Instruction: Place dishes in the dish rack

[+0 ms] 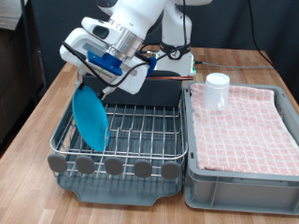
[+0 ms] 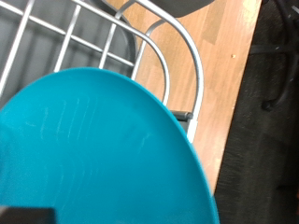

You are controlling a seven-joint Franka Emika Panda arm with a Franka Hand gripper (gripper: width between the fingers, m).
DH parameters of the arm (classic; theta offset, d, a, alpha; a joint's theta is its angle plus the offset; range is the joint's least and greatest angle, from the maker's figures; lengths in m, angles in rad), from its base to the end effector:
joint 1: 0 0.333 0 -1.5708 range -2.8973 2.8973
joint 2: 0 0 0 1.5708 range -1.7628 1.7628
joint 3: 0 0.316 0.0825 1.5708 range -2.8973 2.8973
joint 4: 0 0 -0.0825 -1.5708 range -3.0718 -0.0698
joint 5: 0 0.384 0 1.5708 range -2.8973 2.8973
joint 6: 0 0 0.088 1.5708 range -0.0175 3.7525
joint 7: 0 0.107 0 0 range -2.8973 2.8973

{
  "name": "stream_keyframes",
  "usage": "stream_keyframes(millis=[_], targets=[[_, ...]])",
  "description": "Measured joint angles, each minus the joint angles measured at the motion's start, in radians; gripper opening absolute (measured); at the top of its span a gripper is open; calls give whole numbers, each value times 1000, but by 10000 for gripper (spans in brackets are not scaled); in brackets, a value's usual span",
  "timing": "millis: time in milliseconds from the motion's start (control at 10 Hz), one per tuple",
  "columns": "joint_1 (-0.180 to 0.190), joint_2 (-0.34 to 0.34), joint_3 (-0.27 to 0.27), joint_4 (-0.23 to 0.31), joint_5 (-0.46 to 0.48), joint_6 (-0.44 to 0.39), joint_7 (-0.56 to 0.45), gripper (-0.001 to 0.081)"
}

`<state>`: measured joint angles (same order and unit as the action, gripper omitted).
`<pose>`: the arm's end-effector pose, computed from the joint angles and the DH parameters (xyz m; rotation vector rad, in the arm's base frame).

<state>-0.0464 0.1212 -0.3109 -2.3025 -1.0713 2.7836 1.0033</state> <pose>0.5173 -0.1503 0.3188 2.5785 -0.5137 0.6349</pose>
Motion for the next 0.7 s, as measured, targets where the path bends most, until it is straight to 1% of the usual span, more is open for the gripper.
stream_keyframes(millis=[100, 200, 300, 400, 500, 700], targets=[[0, -1, 5, -1, 112, 7, -46, 606], [-1, -5, 13, -3, 265, 8, -123, 606], [-1, -16, 20, -3, 388, -11, -197, 765], [-1, -33, 24, -3, 468, -36, -245, 765], [-1, -55, 26, -3, 538, -61, -290, 795], [-1, -98, 32, 1, 679, -124, -400, 801]])
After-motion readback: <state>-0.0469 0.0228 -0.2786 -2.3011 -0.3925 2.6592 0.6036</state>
